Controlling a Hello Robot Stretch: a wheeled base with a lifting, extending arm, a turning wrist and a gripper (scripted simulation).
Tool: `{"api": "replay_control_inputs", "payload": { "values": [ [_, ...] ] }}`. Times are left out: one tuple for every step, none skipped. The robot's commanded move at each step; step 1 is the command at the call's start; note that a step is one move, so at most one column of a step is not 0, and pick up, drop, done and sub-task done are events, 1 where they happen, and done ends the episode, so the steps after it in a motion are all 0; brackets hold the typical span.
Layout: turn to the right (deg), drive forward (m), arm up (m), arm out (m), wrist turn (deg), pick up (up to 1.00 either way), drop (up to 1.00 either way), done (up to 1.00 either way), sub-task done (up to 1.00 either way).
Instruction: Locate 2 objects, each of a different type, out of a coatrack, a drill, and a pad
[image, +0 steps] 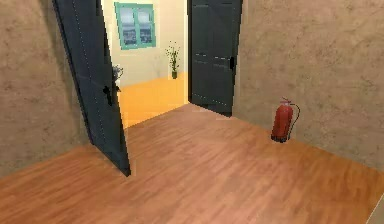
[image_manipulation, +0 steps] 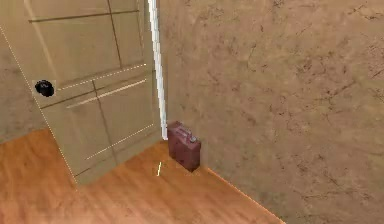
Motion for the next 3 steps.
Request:
{"api": "replay_control_inputs", "payload": {
  "values": [
    [0.0, 1.00, 0.00, 0.00, 0.0, 0.00, 0.00, 0.00, 0.00],
    [0.0, 0.85, 0.00, 0.00, 0.0, 0.00, 0.00, 0.00, 0.00],
    [-45.0, 0.00, 0.00, 0.00, 0.0, 0.00, 0.00, 0.00, 0.00]
  ]
}}
